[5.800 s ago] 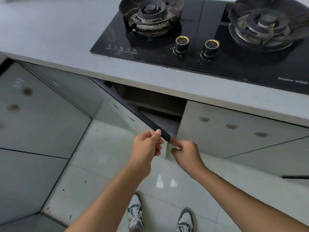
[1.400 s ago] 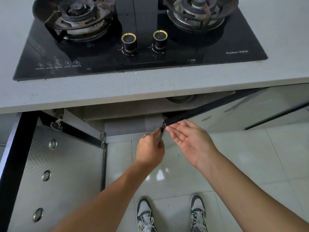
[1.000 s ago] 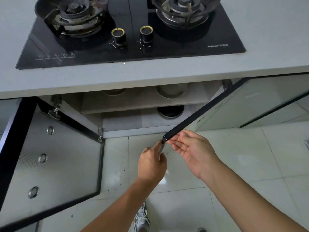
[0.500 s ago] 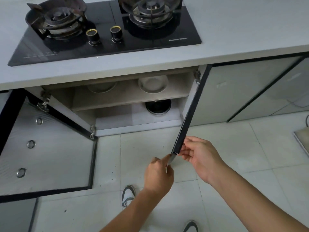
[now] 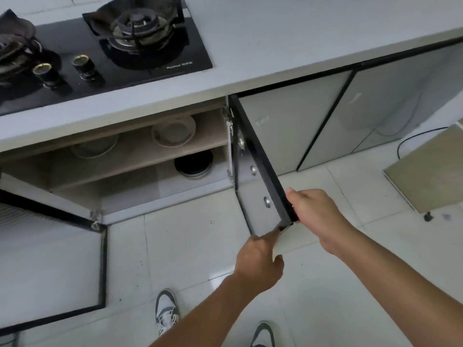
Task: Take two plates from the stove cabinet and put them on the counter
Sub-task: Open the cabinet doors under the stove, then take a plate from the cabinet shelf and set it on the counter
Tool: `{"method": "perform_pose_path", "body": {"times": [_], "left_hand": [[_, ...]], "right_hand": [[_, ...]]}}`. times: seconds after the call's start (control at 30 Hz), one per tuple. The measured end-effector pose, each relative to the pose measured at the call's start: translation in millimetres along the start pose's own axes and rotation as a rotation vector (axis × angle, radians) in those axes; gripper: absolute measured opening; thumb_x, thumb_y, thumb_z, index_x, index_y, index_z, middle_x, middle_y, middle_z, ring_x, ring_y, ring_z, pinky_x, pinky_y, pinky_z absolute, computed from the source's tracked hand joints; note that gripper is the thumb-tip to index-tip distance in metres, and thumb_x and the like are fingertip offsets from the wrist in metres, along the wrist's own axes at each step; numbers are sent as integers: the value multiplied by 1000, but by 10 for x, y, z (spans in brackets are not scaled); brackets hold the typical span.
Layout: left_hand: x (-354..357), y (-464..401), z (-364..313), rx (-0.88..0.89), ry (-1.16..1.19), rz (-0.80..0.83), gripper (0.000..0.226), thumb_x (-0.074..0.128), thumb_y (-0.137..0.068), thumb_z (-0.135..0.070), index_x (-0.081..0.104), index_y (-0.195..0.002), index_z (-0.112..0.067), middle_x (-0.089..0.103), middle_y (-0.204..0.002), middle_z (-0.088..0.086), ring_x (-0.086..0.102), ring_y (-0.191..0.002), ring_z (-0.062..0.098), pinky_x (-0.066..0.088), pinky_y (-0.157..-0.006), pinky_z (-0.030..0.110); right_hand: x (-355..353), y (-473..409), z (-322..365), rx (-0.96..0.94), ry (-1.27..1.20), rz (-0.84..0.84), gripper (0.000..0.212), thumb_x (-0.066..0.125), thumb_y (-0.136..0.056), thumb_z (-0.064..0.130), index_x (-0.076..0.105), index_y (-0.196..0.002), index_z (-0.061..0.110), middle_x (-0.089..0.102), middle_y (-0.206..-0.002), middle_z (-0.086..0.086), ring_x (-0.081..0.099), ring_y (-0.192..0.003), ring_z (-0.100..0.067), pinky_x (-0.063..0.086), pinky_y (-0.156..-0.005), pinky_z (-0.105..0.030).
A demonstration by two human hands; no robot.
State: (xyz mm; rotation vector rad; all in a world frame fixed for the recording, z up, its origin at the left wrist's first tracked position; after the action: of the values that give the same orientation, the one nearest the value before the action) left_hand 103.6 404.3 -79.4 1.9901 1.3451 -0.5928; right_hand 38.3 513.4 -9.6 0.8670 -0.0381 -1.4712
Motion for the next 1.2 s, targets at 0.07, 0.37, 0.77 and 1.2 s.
{"method": "perform_pose_path", "body": {"times": [0.07, 0.37, 0.77, 1.2], "left_hand": [[83, -132, -133, 13, -22, 42, 72, 53, -87, -18, 26, -151, -35, 66, -112, 6, 53, -102, 27, 51, -77, 32], [97, -459, -294, -27, -173, 137, 54, 51, -90, -26, 42, -143, -31, 64, -112, 8, 51, -112, 26, 48, -83, 31], [-1080, -403, 341, -96, -489, -26, 53, 46, -86, -49, 42, -135, -28, 55, -128, -10, 48, -120, 21, 43, -94, 38], [-2164, -67, 1653, -260, -696, -33, 76, 41, -87, -65, 20, -149, -27, 22, -161, 1, 23, -144, 25, 26, -111, 48]], "right_hand": [[-184, -35, 4, -28, 47, -54, 44, 46, -94, 38, 37, -61, 11, 41, -64, -8, 40, -62, -22, 31, -61, -32], [-489, -156, 34, -150, 208, -79, 47, 49, -94, 35, 34, -55, 12, 35, -52, -3, 33, -50, -20, 26, -51, -29], [411, 115, 977, -684, 569, -51, 39, 46, -94, 36, 52, -128, 18, 57, -123, 0, 55, -111, -20, 49, -87, -33], [2061, -228, 1173, -730, 1099, 250, 66, 46, -89, 50, 27, -145, 23, 28, -151, -13, 25, -138, -33, 26, -112, -48]]}}
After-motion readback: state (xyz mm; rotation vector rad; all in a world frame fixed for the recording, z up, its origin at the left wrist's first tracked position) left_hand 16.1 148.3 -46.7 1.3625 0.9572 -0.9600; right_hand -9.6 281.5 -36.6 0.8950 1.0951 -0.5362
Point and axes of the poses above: each hand's wrist, its own y-axis away from the middle knuckle, its own x-axis out of the palm, z = x × y, the point moved 6 cm from there along -y, towards the middle knuckle
